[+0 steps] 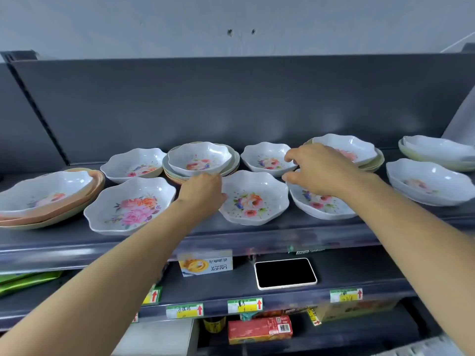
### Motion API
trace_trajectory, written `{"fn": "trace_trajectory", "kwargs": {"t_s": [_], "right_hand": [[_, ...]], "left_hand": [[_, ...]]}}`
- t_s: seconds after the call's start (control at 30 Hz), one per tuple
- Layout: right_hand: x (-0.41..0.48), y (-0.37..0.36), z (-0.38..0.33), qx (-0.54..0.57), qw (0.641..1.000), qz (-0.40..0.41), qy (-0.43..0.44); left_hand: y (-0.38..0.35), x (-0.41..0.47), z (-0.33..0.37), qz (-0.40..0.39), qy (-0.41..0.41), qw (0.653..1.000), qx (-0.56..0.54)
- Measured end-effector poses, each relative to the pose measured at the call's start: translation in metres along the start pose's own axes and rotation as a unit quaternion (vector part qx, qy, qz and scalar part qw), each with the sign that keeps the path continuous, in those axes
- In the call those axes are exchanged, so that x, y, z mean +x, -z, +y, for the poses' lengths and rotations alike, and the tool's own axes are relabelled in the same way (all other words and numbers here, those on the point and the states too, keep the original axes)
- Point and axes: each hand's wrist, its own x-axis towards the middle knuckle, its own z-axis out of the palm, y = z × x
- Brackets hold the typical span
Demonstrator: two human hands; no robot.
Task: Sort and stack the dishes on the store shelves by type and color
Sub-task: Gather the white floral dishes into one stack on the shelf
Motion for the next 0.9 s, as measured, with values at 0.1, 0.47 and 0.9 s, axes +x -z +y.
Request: {"fn": "trace_trajectory", "kwargs": {"t_s": [0.1,0.47,0.9], "right_hand": [[0.008,-0.004,0.014,0.007,1.0,-0.009,0.005],[0.035,-0.023,0.072,0.027,0.998,-0.039,0.045],[0.048,-0.026,0.121,-0.035,0.991,-0.093,-0.088]], "left_hand": [[-0.005,0.006,0.005,-0.025,0.05,0.997,-0.053],[0.007,0.011,0.009,-0.073,0.21,0.948,-0.229],[0.046,0.002,0.068,0.013,0.201,0.93,-0.308]]}}
